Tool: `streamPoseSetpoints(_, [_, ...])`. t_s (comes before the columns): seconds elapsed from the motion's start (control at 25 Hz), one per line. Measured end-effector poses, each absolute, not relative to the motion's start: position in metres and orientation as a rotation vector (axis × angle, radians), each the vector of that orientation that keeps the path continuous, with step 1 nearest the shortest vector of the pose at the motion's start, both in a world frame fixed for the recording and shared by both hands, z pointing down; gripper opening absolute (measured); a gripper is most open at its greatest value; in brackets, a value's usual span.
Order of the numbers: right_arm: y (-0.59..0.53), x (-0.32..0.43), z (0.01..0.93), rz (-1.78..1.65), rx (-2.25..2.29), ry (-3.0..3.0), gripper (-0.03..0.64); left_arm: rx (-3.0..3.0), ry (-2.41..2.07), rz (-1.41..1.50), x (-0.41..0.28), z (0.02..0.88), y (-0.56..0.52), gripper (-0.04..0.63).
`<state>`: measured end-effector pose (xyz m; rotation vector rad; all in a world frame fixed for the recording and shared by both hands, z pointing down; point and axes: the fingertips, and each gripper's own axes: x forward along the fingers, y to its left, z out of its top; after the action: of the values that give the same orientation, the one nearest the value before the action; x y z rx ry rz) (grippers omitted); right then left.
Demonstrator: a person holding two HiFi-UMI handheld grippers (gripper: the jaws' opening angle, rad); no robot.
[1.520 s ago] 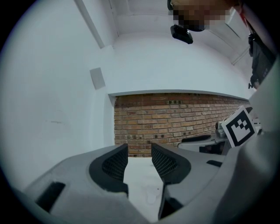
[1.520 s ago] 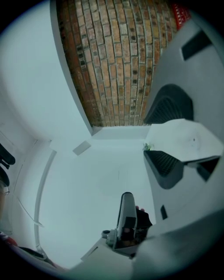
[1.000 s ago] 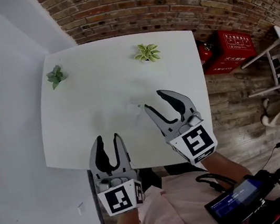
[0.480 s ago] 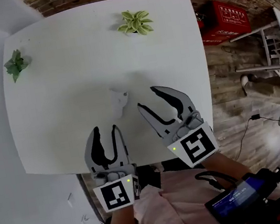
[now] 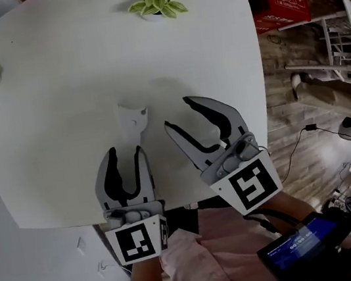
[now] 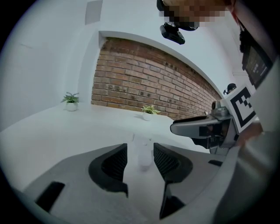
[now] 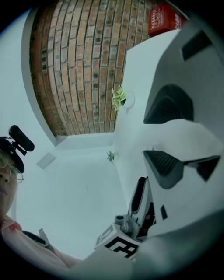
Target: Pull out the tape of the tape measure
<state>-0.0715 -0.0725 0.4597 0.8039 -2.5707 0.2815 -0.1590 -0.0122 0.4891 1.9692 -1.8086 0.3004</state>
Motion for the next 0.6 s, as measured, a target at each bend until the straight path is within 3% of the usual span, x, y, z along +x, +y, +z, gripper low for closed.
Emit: streamPoseSetpoints(0.6, [-0.072,-0.063,0.458,0.307,0.865,-2.560,0.193,1.982,-1.647,0.672,-0.141,0.526,-0.016,0.212])
